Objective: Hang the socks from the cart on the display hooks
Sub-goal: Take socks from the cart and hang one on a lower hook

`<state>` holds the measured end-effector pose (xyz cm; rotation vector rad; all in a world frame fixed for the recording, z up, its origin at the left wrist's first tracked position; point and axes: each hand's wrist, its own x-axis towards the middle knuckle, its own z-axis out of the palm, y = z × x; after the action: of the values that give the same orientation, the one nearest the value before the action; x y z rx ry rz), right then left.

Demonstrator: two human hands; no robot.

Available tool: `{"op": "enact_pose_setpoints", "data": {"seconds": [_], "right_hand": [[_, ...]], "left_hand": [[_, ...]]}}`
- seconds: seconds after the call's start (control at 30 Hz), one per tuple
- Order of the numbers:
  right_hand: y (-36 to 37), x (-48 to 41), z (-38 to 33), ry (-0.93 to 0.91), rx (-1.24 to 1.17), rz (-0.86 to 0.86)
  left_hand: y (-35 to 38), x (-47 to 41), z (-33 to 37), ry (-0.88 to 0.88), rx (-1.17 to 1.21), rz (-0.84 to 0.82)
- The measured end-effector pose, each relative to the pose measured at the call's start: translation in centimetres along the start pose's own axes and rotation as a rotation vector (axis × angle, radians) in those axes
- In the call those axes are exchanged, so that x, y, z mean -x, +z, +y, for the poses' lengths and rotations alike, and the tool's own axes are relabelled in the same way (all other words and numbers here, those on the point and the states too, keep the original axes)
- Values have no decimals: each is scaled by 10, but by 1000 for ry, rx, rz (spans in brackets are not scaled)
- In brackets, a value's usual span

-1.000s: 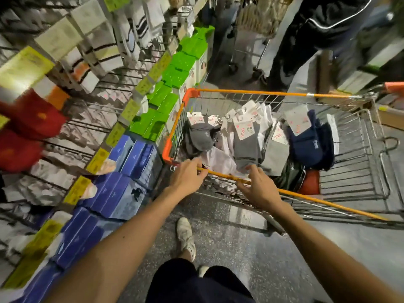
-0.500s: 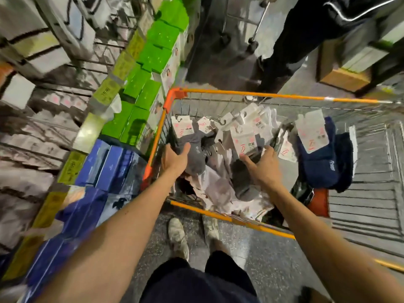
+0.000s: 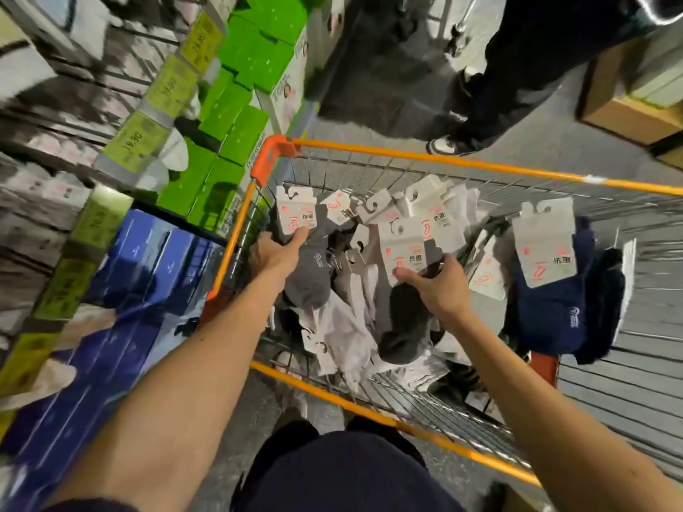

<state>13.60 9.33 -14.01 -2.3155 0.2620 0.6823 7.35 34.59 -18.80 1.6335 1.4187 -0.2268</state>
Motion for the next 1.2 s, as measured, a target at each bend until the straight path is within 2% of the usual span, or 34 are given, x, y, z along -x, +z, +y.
{"op": "enact_pose_setpoints", "data": {"seconds": [0.1,0.33,0.53,0.67,0.8,1.03,1.2], "right_hand": [[0,-2,5,6,-48,-24],[-14,7,12,-58,-223,-121],[-31,20,11,-56,-372,-201],[-42,29,11,-65,-460,-210],[-54,39,5,-93,-537,-242],[-62,49,1,-125,-580,-294],[-61,55,5,-78,-559,-424]], "left_hand": [[-1,0,-6,46,34,-5],[-15,27,-1,-15,170,13],[-30,59,-11,125,89,-10],[-43,85,-6,138,180,29],[-56,98,-8,124,316,-6],[-51,137,-8,-25,562,-276],[-1,186,5,-7,478,-513]]}}
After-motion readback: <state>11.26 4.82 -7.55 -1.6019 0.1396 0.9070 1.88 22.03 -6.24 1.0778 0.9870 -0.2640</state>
